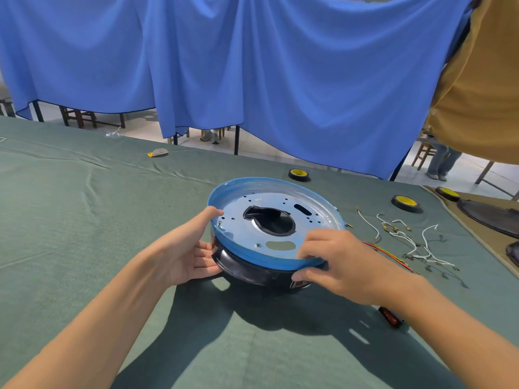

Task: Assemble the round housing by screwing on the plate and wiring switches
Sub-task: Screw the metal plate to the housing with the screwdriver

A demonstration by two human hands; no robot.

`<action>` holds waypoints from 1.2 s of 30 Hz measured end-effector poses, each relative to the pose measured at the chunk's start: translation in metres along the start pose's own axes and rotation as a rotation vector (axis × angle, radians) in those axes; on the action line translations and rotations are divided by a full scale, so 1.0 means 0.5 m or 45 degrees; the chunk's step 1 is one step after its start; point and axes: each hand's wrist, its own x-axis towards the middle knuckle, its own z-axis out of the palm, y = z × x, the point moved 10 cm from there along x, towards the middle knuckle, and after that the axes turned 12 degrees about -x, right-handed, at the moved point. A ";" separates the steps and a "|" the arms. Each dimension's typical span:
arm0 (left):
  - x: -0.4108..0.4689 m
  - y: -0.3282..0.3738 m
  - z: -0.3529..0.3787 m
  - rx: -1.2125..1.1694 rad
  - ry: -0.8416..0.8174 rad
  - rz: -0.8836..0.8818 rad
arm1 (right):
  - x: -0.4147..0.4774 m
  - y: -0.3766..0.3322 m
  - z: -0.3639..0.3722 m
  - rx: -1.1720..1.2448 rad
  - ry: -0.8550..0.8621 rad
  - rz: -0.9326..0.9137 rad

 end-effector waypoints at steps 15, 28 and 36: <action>0.001 0.023 -0.012 0.222 -0.019 0.011 | -0.017 -0.112 -0.007 -0.036 -0.035 -0.140; -0.006 0.012 0.004 0.336 -0.263 -0.011 | 0.083 -0.094 -0.053 0.325 -0.049 0.001; 0.012 -0.004 -0.014 0.147 -0.375 -0.020 | 0.219 -0.112 -0.011 0.032 -0.039 -0.003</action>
